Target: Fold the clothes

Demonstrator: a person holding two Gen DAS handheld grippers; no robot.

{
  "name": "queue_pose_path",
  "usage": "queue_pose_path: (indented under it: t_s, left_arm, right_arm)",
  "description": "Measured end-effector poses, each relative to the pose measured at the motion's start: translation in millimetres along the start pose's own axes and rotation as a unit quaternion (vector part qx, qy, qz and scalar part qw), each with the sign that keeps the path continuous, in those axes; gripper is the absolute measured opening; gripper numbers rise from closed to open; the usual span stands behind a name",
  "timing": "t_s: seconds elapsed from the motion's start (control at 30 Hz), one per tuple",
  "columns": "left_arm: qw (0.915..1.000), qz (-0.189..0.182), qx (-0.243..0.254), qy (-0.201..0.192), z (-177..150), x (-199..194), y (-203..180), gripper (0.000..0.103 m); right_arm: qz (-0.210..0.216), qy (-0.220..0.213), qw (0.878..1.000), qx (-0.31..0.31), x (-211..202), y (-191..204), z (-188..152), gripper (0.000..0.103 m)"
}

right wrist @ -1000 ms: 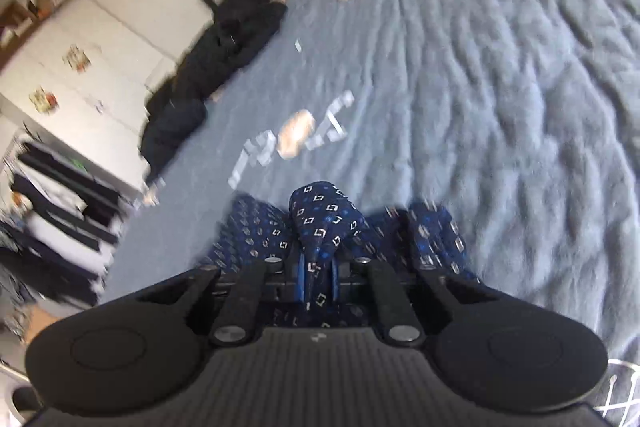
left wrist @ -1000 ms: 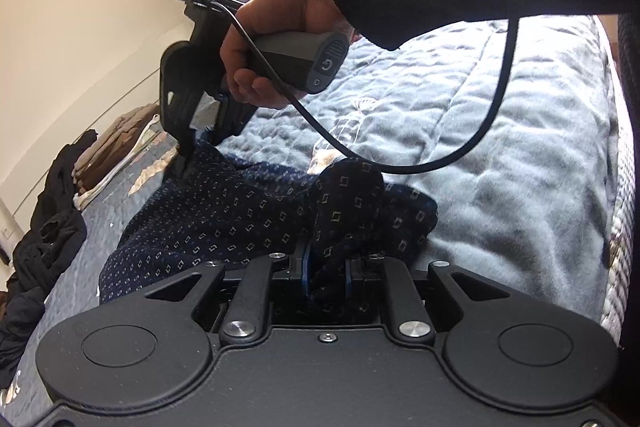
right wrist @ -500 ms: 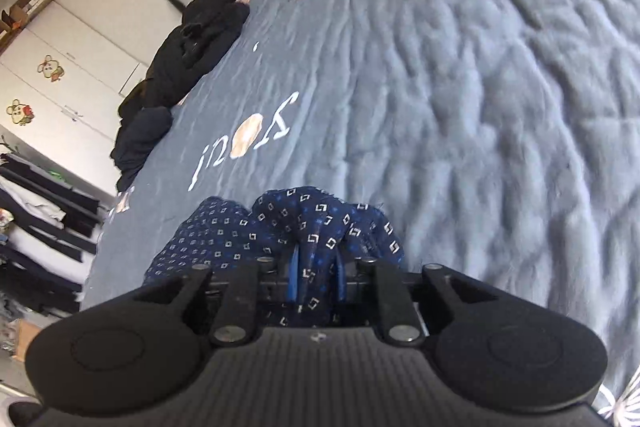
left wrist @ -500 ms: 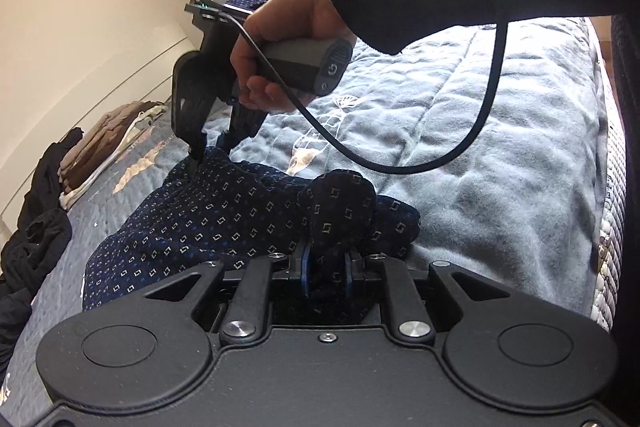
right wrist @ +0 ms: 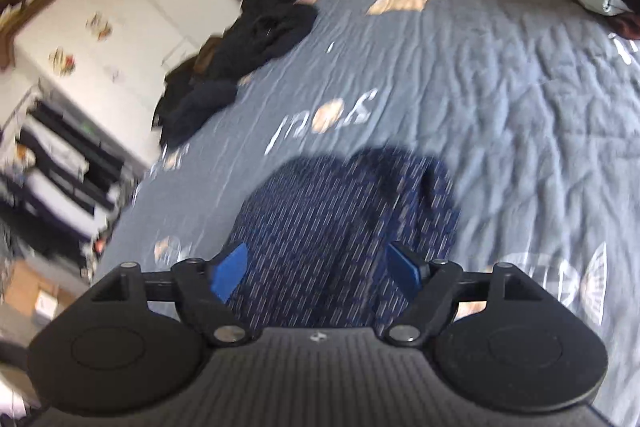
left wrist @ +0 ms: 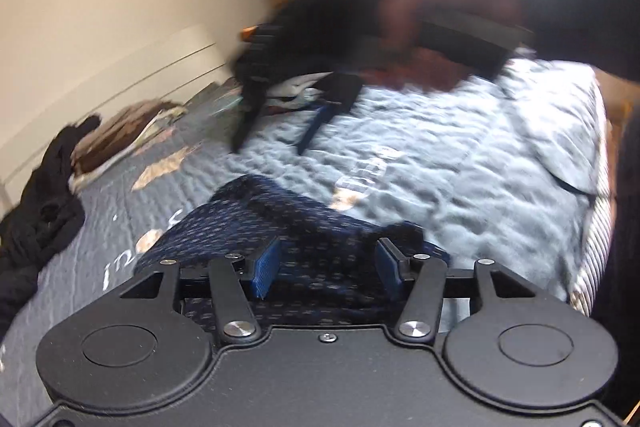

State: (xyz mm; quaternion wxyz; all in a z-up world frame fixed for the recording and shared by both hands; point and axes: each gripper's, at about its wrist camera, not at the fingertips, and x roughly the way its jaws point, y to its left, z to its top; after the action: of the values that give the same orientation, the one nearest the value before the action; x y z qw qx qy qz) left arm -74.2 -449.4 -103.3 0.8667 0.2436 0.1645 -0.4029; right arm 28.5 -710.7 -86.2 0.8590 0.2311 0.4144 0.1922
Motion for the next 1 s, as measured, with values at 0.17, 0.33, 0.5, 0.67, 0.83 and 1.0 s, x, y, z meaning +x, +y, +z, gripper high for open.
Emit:
queue_pose_path:
  t_s: [0.17,0.33,0.5,0.67,0.83,1.0]
  left_arm:
    - [0.9940,0.032,-0.103,0.021,9,-8,71,0.064]
    - [0.9816,0.056,-0.181,0.025,9,-17,116,0.070]
    - [0.9768,0.043,-0.208,0.024,11,-16,123,0.071]
    - [0.9773,0.041,-0.207,0.020,10,-19,123,0.073]
    - [0.9757,0.046,-0.214,0.019,9,-21,127,0.074]
    - [0.9744,0.051,-0.218,0.016,9,-23,132,0.074]
  right_arm:
    - [-0.007,0.021,1.000,-0.014,-1,15,-29,0.076]
    - [-0.032,0.036,0.998,-0.037,7,20,-53,0.076]
    - [-0.061,0.029,0.995,-0.074,16,25,-69,0.076]
    - [-0.059,0.064,0.993,-0.080,23,26,-77,0.071]
    - [-0.062,0.095,0.991,-0.076,25,25,-85,0.017]
    - [-0.072,0.098,0.990,-0.067,8,20,-89,0.016]
